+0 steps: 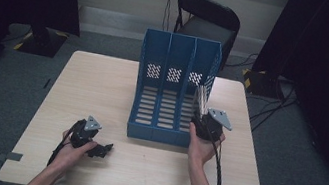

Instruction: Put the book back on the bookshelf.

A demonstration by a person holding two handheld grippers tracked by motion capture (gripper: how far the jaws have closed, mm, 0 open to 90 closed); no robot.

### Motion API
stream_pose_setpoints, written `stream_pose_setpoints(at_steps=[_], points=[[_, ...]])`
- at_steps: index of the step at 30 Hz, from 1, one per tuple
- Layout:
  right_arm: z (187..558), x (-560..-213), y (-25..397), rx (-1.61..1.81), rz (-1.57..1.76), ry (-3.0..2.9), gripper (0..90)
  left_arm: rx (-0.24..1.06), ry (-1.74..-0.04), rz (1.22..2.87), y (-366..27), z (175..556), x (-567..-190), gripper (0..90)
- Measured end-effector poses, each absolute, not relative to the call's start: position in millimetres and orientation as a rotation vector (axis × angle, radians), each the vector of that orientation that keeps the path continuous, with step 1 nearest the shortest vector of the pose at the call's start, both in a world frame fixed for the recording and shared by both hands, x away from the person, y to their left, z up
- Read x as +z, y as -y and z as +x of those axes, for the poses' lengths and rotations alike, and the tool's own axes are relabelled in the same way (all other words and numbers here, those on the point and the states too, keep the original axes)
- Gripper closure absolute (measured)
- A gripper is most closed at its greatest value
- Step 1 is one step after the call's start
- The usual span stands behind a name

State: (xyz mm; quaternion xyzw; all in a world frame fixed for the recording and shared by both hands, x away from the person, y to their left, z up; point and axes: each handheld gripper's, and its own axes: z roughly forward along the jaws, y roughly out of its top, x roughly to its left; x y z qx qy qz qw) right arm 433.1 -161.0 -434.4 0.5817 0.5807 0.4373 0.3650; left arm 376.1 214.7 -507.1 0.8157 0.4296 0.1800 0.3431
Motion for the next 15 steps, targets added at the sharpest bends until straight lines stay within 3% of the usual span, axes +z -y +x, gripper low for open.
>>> stream_pose_setpoints(at_steps=[15], points=[[427.2,-424.8,169.0,1.203,1.459,-1.535,38.1,0.467,-1.116,2.121,-214.8,376.1,-507.0,0.2]])
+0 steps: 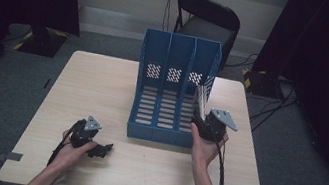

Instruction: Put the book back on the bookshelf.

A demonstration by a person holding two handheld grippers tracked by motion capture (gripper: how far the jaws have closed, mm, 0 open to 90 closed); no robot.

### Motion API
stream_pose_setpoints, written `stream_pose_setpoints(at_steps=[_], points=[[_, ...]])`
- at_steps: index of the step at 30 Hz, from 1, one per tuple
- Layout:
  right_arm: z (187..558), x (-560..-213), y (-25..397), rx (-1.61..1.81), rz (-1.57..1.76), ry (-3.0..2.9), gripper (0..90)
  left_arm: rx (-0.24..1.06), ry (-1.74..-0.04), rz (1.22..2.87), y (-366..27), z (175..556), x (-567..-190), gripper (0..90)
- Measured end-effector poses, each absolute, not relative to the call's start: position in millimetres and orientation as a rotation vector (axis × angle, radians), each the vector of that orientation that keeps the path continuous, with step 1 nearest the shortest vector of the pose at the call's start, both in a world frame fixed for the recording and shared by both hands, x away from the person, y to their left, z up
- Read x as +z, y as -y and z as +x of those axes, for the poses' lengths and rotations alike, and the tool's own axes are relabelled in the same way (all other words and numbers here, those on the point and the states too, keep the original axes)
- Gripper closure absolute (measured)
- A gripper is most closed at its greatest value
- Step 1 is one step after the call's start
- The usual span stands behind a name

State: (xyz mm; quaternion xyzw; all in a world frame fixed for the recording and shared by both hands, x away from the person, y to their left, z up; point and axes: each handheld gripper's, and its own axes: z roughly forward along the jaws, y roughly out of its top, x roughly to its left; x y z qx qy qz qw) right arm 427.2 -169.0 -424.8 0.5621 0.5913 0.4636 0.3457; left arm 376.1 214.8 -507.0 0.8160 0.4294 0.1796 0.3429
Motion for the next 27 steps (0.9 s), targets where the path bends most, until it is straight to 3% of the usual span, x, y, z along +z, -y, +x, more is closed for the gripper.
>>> stream_pose_setpoints(at_steps=[11,27], points=[[410,-410,189,1.308,1.374,-1.669,23.5,0.467,-1.115,2.121,-215,376,-507,0.2],[378,-413,211,1.387,1.291,-1.83,20.5,0.467,-1.115,2.121,-215,376,-507,0.2]])
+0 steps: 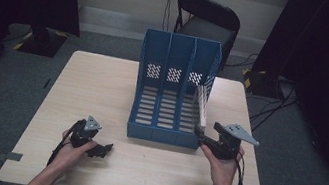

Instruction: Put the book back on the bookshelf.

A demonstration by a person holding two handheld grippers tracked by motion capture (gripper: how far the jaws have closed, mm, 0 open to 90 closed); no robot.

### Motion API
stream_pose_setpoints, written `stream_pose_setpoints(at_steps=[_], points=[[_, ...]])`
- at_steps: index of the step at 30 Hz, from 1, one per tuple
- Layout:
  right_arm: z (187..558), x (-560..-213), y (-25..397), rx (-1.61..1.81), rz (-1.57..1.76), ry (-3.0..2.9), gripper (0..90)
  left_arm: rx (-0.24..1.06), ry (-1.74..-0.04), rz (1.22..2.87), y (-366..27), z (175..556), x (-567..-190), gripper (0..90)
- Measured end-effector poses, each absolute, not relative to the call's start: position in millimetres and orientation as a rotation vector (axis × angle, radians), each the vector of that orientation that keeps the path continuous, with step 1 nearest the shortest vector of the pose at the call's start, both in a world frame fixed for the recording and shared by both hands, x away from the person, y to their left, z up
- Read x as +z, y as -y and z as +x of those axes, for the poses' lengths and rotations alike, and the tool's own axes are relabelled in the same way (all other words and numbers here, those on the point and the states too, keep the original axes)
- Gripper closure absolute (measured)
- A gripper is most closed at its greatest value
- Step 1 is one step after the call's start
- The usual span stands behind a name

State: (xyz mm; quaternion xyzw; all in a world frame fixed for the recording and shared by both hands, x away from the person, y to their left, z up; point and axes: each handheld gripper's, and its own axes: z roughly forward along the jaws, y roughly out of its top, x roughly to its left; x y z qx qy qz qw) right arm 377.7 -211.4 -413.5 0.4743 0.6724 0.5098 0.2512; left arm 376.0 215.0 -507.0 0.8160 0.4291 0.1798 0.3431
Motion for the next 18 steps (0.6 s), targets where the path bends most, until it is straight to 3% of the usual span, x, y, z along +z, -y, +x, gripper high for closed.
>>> stream_pose_setpoints(at_steps=[18], points=[[347,-444,253,1.291,1.333,-2.05,14.5,0.47,-1.118,2.117,-215,376,-507,0.2]])
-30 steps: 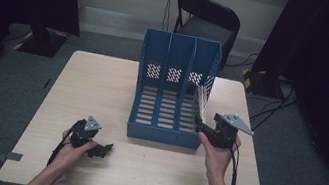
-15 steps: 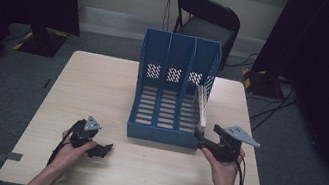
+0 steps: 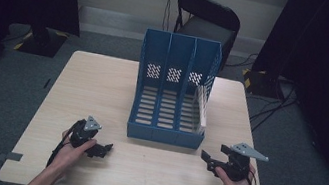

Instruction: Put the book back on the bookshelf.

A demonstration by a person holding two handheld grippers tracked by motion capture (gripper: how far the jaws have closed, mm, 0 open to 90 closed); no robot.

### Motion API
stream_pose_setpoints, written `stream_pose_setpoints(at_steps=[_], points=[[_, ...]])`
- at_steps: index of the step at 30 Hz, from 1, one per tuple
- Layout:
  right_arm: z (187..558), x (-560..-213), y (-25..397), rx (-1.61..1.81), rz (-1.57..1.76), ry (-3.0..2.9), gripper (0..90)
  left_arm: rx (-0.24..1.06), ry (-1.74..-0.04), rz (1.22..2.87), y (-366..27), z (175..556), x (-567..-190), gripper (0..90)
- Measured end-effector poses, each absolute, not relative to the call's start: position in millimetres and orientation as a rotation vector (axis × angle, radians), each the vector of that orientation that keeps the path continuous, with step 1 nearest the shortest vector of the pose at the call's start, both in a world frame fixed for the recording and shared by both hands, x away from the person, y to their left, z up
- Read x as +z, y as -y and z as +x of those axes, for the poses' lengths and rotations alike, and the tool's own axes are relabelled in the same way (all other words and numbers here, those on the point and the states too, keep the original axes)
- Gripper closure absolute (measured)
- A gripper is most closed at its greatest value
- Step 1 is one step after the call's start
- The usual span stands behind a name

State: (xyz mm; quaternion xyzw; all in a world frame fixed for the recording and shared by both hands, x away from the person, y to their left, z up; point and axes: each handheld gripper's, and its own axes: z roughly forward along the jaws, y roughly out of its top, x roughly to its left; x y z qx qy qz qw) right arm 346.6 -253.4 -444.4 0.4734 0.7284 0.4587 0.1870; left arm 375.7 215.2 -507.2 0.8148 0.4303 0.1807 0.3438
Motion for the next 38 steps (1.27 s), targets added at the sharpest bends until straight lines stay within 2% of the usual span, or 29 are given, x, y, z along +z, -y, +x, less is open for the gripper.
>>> stream_pose_setpoints(at_steps=[7,17,27,38], points=[[349,-461,258,1.228,1.341,-2.142,14.1,0.47,-1.118,2.117,-215,375,-507,0.2],[374,-487,242,1.046,1.322,-2.301,15.5,0.469,-1.119,2.117,-215,375,-507,0.2],[370,-501,227,0.929,1.234,-2.312,13.3,0.465,-1.115,2.119,-215,376,-507,0.0],[367,-506,224,0.985,1.215,-2.266,12.7,0.466,-1.116,2.118,-215,376,-507,0.0]])
